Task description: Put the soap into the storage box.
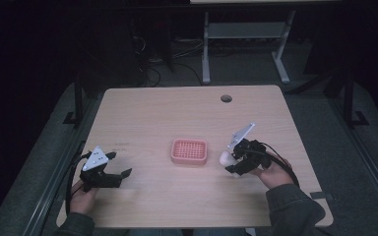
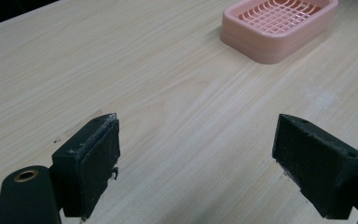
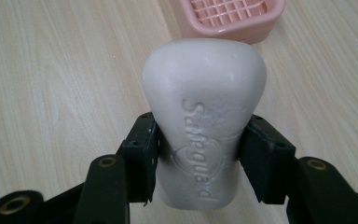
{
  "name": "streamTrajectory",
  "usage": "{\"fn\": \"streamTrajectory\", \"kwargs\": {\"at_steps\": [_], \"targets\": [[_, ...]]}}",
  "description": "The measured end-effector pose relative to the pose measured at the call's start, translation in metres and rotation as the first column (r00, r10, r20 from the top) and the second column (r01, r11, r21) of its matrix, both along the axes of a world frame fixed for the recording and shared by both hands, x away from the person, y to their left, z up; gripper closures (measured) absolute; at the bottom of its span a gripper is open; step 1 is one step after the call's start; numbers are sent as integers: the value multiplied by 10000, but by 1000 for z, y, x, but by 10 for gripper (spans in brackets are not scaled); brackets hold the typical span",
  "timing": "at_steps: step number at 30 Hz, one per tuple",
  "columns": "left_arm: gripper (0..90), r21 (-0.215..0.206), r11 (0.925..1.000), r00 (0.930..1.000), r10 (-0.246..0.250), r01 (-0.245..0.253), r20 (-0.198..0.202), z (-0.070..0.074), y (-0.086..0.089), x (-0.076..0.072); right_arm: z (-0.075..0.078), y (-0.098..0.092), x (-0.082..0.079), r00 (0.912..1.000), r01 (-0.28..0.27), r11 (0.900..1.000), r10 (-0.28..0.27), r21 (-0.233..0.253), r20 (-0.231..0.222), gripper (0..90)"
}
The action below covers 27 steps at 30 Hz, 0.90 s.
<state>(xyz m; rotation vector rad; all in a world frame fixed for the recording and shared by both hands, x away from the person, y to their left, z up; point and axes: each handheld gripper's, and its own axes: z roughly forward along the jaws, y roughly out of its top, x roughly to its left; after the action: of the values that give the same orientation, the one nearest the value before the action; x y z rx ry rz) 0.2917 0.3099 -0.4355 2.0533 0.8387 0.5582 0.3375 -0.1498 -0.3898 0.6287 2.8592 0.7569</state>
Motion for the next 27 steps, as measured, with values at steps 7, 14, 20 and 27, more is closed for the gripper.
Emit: {"fn": "streamTrajectory", "kwargs": {"at_steps": [7,14,20,27], "targets": [[144,8,10000,10000,6,-6,-26,0,0,0,8,10,7,9997,-218,9997,219,-135,88,489],[144,16,10000,10000,-2,2,-21,0,0,0,13,15,12,9993,-322,9994,324,-134,159,489],[144,34,10000,10000,-7,8,-28,0,0,1,15,18,17,9991,-403,9991,404,-126,102,489],[144,36,10000,10000,-9,9,-35,0,0,0,17,25,23,9987,-507,9985,509,-188,76,489]]}}
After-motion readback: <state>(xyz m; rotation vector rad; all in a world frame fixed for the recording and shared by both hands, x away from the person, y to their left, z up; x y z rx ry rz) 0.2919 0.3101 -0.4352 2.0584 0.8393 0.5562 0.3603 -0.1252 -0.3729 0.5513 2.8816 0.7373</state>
